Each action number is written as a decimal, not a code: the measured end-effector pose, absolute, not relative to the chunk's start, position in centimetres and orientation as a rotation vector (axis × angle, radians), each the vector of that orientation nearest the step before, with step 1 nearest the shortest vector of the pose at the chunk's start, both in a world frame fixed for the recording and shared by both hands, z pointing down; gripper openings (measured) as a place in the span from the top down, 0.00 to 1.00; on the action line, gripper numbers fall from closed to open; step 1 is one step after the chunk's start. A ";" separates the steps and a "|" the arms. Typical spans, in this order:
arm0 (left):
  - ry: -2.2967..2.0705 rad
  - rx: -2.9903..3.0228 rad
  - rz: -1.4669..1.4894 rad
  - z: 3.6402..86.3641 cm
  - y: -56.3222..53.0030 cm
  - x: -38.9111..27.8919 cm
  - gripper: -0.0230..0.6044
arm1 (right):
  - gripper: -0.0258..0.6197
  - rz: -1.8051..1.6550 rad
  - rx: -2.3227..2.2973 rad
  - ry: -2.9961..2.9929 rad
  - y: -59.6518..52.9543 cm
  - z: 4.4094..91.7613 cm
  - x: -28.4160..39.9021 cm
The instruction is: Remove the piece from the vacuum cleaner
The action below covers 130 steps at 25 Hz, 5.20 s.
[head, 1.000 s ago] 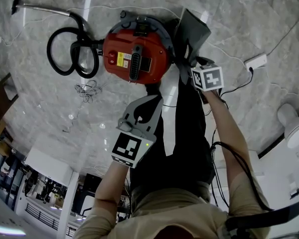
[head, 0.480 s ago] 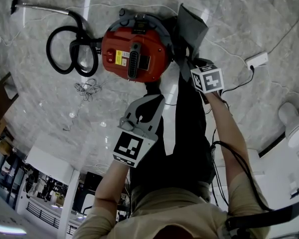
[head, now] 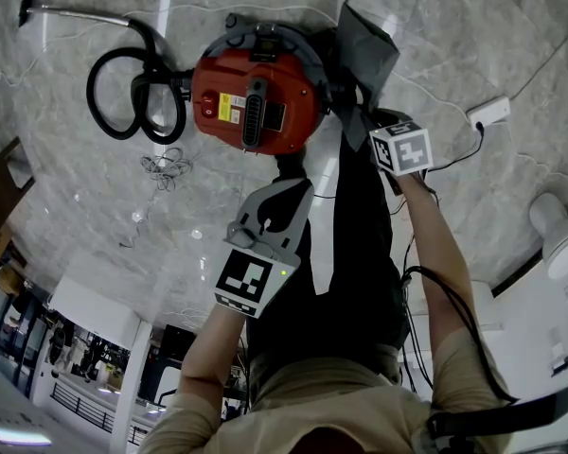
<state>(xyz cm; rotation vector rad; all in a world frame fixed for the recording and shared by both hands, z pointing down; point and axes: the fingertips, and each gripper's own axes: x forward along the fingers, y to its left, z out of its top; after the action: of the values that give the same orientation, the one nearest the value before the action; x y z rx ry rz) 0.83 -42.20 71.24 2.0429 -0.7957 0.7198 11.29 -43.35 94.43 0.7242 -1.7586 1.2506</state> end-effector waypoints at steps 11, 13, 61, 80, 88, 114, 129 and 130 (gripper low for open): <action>-0.798 2.028 0.703 71.8 -42.2 0.5 0.97 | 0.90 1.205 0.736 -1.757 -43.4 95.2 11.6; -0.795 2.025 0.702 72.0 -42.2 0.6 0.97 | 0.90 1.172 0.729 -1.749 -43.2 95.6 11.2; -0.788 2.013 0.716 72.9 -42.0 1.0 0.97 | 0.92 0.980 0.685 -1.751 -44.5 98.0 12.6; -0.783 2.006 0.712 73.3 -41.8 1.1 0.97 | 0.92 1.020 0.800 -1.682 -46.9 99.4 15.9; -0.764 2.019 0.709 73.2 -41.8 1.5 0.97 | 0.92 1.061 0.861 -1.694 -47.8 98.2 16.9; -0.869 2.218 0.637 59.1 -44.5 -0.3 0.97 | 0.92 1.525 1.164 -1.714 -48.7 80.7 20.8; -0.792 2.505 0.519 42.3 -40.1 -4.3 0.97 | 0.92 1.237 1.334 -1.985 -42.1 56.6 17.0; -0.788 2.522 0.517 41.5 -39.6 -4.6 0.97 | 0.92 1.225 1.337 -2.003 -41.5 55.6 16.5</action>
<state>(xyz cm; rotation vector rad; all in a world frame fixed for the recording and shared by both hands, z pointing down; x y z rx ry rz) -4.57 -39.58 41.52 2.5224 -0.7879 0.5171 16.48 -41.54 55.65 1.3375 -2.0034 1.2254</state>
